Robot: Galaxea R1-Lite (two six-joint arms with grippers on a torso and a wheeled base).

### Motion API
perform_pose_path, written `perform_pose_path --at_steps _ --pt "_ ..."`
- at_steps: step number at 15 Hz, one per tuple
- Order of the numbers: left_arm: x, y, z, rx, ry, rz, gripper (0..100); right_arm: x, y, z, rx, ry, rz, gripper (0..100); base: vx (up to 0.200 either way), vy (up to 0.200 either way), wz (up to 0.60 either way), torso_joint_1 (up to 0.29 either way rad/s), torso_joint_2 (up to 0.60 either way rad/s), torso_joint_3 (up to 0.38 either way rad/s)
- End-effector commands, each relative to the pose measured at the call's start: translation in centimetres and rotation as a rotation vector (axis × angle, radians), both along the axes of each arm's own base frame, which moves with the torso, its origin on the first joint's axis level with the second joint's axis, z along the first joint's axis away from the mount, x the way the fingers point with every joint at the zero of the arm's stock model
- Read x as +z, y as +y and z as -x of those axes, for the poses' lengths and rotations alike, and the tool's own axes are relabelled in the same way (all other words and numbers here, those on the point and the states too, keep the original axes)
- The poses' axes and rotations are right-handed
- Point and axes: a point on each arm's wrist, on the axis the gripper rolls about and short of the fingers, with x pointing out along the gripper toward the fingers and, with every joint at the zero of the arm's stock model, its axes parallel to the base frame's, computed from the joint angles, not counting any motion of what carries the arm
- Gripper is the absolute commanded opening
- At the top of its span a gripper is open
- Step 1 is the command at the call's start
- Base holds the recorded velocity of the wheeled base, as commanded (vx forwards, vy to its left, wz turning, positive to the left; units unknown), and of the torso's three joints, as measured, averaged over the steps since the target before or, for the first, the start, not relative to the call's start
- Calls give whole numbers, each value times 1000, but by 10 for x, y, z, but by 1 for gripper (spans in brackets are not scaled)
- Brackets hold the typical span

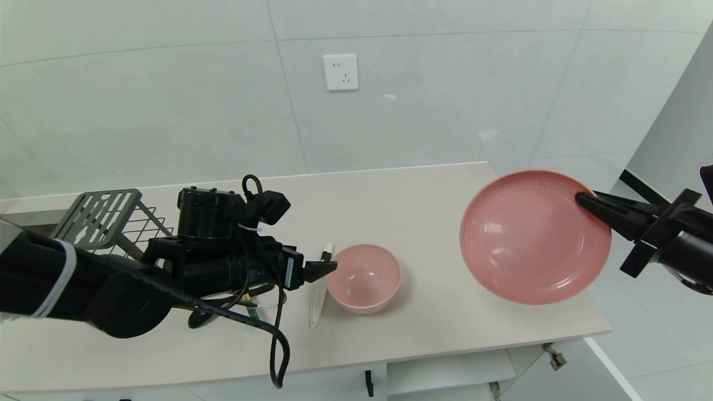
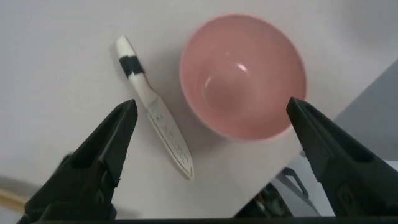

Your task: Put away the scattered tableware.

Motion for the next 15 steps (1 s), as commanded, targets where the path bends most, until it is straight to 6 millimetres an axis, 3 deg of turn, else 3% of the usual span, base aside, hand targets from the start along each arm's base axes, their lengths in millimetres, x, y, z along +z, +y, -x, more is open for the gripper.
perform_pose_path --at_steps 1,4,9,15 --pt "-9 -5 -15 3 7 -4 100 -1 0 2 2 -1 3 0 0 0 0 0 0 0" --pt "-14 -11 -31 15 4 24 100 -3 0 1 4 9 6 0 0 0 0 0 0 0" --pt "-37 -25 -41 53 39 -28 100 -7 4 -1 37 15 11 0 0 0 0 0 0 0" --pt "-44 -27 -46 59 51 -35 100 -10 6 -4 48 15 12 0 0 0 0 0 0 0"
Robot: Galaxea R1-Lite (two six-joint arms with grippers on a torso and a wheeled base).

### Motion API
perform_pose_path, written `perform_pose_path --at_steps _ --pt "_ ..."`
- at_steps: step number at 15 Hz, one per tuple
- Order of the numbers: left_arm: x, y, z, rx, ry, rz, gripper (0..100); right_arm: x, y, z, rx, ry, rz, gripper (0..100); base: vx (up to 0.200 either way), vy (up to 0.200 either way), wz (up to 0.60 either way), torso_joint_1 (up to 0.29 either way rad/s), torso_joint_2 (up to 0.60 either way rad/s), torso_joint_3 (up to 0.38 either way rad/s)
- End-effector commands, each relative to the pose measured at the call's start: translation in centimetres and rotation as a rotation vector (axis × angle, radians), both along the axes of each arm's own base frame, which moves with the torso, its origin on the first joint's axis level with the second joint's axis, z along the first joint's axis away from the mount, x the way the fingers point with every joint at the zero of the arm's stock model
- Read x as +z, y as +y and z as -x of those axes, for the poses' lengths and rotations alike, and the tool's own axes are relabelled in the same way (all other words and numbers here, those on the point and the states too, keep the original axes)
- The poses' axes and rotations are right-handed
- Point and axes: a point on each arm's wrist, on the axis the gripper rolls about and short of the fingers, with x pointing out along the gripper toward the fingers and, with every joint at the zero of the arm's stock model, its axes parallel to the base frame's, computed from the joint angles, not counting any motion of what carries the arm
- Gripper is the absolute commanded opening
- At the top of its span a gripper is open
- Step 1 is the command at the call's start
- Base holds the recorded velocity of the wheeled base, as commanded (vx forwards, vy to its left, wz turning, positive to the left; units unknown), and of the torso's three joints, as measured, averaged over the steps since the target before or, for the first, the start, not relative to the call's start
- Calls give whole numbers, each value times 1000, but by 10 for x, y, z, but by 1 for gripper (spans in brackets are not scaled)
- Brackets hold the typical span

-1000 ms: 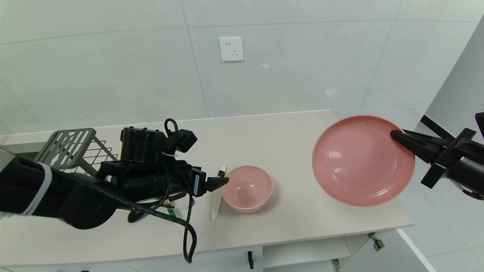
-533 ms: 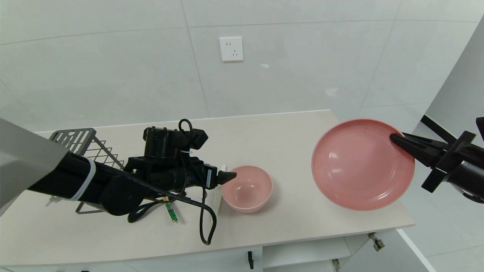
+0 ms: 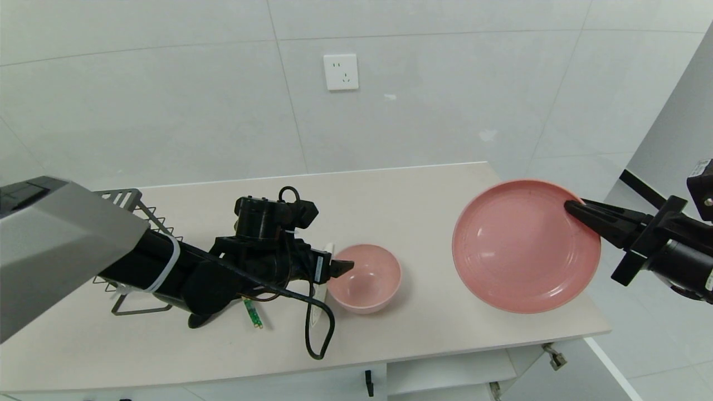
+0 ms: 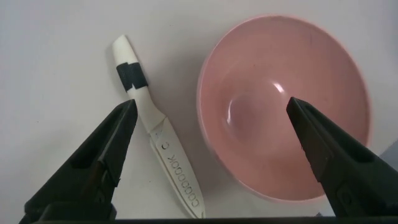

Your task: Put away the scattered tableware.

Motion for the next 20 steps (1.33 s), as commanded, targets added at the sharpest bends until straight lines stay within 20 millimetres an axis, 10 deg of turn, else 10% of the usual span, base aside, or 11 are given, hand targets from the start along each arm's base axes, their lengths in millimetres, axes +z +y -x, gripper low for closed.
perform_pose_path --at_steps 1,20 --pt "-6 -1 -2 -1 11 -4 100 -3 0 -2 2 11 2 0 0 0 0 0 0 0" --pt "-40 -21 -7 -50 84 -26 100 -5 1 -1 28 -17 18 0 0 0 0 0 0 0"
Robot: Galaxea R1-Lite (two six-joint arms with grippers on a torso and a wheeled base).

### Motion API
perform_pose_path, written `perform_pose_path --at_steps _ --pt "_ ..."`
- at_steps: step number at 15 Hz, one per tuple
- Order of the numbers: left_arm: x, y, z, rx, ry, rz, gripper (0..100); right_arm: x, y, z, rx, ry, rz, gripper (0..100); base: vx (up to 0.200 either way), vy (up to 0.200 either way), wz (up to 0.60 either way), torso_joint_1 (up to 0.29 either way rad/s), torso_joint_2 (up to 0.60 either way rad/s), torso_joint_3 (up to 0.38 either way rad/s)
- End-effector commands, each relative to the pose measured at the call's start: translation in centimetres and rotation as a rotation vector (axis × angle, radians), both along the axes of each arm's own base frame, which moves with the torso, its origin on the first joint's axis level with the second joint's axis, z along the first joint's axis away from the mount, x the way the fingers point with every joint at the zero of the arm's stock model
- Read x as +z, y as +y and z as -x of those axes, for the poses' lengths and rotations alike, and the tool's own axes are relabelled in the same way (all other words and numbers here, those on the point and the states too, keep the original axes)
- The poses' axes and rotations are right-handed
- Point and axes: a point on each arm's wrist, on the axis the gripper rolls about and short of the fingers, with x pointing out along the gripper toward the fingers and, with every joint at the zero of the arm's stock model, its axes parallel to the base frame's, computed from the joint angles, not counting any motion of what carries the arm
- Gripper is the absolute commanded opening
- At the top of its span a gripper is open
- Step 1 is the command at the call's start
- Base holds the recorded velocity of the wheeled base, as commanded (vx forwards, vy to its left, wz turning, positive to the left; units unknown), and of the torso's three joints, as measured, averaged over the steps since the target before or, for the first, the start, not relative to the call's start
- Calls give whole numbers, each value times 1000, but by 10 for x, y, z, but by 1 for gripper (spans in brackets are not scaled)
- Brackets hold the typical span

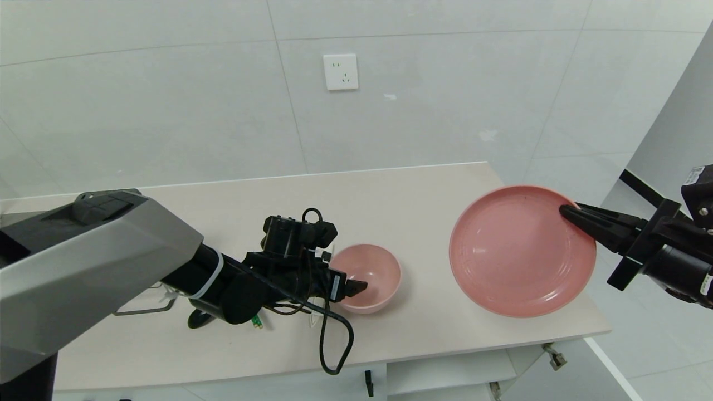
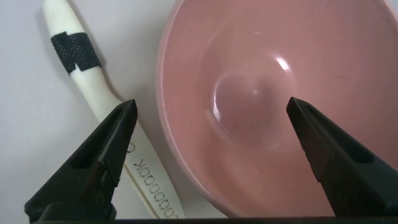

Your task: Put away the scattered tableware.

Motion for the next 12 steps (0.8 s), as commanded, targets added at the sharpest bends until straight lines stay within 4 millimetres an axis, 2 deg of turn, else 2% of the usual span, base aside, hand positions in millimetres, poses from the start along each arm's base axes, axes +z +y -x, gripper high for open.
perform_pose_path --at_steps 1,3,4,7,12 --pt "-2 0 -1 0 3 0 100 0 0 0 1 -1 0 0 0 0 0 0 0 0" --pt "-5 -1 -1 2 6 -3 100 -1 0 1 3 2 1 0 0 0 0 0 0 0" --pt "-5 -1 -2 2 6 -3 0 -1 0 1 5 2 1 0 0 0 0 0 0 0" --pt "2 0 -2 3 -13 5 0 -1 0 1 5 -1 0 0 0 0 0 0 0 0" --pt "58 7 -2 17 -218 85 0 -2 0 3 6 5 2 0 0 0 0 0 0 0"
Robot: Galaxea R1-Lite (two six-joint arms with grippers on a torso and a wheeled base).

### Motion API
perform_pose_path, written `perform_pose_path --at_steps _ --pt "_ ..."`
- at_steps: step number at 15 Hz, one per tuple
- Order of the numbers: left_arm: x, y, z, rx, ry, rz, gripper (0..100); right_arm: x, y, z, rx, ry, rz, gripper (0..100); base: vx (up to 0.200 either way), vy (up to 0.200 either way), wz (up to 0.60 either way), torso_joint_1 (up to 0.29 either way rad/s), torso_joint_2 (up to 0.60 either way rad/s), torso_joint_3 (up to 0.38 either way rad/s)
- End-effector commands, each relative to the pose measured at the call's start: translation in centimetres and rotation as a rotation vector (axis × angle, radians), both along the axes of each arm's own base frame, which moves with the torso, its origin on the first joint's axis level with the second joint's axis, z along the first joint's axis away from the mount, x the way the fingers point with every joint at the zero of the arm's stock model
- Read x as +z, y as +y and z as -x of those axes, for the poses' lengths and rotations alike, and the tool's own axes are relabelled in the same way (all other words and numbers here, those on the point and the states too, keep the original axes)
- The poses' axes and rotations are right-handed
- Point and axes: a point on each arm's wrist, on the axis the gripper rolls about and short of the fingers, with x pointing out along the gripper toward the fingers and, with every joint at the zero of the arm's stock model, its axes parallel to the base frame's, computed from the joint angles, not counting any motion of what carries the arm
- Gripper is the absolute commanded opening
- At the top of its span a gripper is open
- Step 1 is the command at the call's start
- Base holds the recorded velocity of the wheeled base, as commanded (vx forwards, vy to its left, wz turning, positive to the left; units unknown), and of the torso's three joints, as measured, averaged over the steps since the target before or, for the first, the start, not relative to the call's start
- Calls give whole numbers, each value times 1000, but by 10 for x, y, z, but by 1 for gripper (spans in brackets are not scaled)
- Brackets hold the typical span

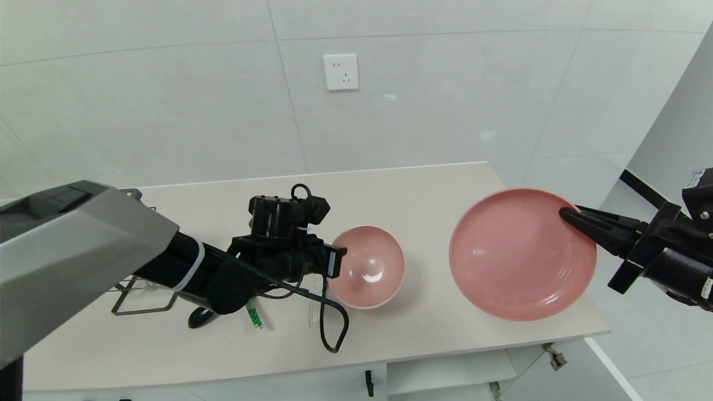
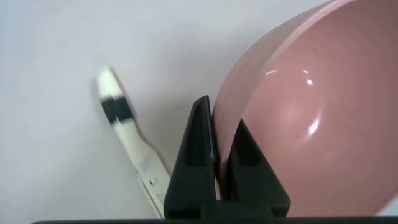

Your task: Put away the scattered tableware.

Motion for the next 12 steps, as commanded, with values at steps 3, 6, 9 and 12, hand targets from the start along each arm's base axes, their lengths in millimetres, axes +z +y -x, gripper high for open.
perform_pose_path --at_steps 3,6,9,12 --pt "48 5 10 3 -145 56 0 -1 -2 8 -1 1 0 0 0 0 0 0 0 0" --pt "81 10 22 4 -246 100 0 -1 -3 17 -2 -5 -1 0 0 0 0 0 0 0" --pt "105 21 49 5 -330 132 0 4 -5 26 -2 -37 -8 0 0 0 0 0 0 0" --pt "98 30 71 -4 -350 135 0 10 -7 32 -4 -65 -16 0 0 0 0 0 0 0"
